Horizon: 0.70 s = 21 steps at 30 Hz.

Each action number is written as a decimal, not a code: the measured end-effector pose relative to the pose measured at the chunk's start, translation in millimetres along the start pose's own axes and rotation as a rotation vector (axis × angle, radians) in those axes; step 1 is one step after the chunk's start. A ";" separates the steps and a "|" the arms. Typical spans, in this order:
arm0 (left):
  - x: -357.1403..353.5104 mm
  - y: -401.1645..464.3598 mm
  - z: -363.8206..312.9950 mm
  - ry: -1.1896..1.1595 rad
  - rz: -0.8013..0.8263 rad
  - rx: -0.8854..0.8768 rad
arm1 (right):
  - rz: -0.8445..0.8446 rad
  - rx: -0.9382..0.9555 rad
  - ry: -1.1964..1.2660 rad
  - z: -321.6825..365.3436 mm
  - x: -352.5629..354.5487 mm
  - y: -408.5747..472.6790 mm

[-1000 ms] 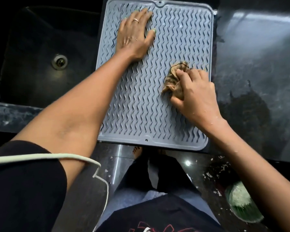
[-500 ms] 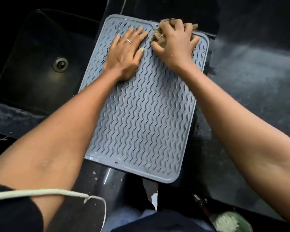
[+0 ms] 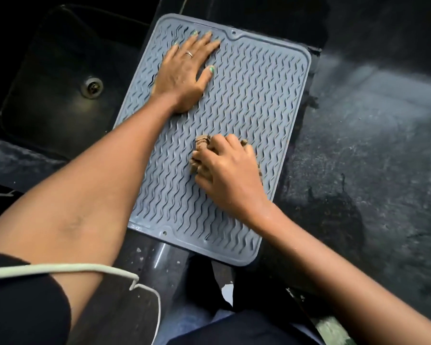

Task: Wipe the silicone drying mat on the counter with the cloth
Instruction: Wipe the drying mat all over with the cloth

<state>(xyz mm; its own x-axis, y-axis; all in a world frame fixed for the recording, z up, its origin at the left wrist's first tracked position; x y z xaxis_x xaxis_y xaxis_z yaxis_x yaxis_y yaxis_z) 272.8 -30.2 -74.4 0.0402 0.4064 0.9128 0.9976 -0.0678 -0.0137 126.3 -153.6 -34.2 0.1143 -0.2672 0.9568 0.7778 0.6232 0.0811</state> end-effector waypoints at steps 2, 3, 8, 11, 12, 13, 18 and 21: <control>0.7 -0.8 -1.7 -0.003 0.002 0.001 | 0.021 -0.115 0.304 -17.7 8.1 13.1; 0.9 -0.9 -1.5 -0.004 0.004 0.004 | -0.062 -0.209 0.432 -32.5 18.5 23.9; 1.3 -1.0 -1.8 0.006 0.023 0.017 | -0.363 -0.538 0.242 -112.1 48.1 107.8; 0.7 -1.9 -4.2 -0.028 0.012 0.025 | -0.173 -0.559 -0.087 -134.7 22.2 137.8; 0.9 -2.0 -3.2 -0.032 0.011 0.027 | -0.161 -0.535 -0.153 -134.4 16.2 140.3; 1.1 -1.5 -2.5 -0.033 0.009 0.026 | -0.180 -0.508 -0.195 -132.3 14.3 140.1; 2.9 -1.9 -3.2 -0.055 0.003 0.011 | -0.247 -0.360 -0.124 -92.5 14.4 101.2; 3.0 -1.0 -0.1 -0.050 0.006 0.015 | -0.208 -0.206 -0.112 -37.4 6.5 46.8</control>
<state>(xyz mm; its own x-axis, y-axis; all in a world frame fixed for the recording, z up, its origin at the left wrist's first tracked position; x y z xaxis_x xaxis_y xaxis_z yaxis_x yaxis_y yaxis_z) 271.9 -29.0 -71.6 0.0483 0.4509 0.8913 0.9981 -0.0563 -0.0256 186.6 -153.7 -34.7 -0.1205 -0.2841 0.9512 0.8874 0.3986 0.2315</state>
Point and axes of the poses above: each hand's wrist, its own y-axis towards the middle knuckle, its own x-axis out of the back of the hand, z = x × y, the point moved 8 cm from there along y, towards the middle knuckle, and after that the axes turned 10 degrees about -y, right-handed, at the moved point
